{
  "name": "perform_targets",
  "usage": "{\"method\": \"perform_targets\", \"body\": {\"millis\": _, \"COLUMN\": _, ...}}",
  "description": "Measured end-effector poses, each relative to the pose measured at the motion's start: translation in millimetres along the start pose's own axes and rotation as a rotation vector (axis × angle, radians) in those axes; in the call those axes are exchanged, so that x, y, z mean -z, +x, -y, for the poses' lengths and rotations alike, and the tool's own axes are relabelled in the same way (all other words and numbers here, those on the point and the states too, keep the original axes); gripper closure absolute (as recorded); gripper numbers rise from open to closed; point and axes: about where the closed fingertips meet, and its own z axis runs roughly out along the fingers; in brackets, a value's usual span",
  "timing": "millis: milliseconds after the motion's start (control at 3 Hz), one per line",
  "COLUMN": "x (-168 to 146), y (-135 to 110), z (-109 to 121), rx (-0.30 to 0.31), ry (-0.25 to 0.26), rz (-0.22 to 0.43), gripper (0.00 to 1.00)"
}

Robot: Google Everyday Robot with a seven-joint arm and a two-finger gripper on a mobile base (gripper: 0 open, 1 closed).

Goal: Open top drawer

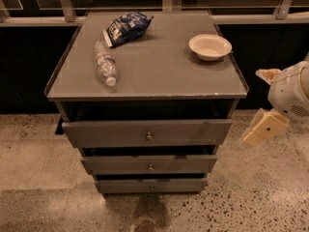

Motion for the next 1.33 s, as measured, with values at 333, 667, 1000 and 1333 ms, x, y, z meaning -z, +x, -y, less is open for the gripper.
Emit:
{"method": "perform_targets", "body": {"millis": 333, "x": 0, "y": 0, "z": 0, "rx": 0.000, "ry": 0.000, "rz": 0.000, "gripper": 0.00}}
{"method": "perform_targets", "body": {"millis": 667, "x": -25, "y": 14, "z": -9, "rx": -0.087, "ry": 0.003, "rz": 0.029, "gripper": 0.00}}
{"method": "perform_targets", "body": {"millis": 1000, "x": -71, "y": 30, "z": -23, "rx": -0.214, "ry": 0.007, "rz": 0.095, "gripper": 0.00}}
{"method": "perform_targets", "body": {"millis": 1333, "x": -120, "y": 29, "z": -27, "rx": -0.276, "ry": -0.007, "rz": 0.167, "gripper": 0.00}}
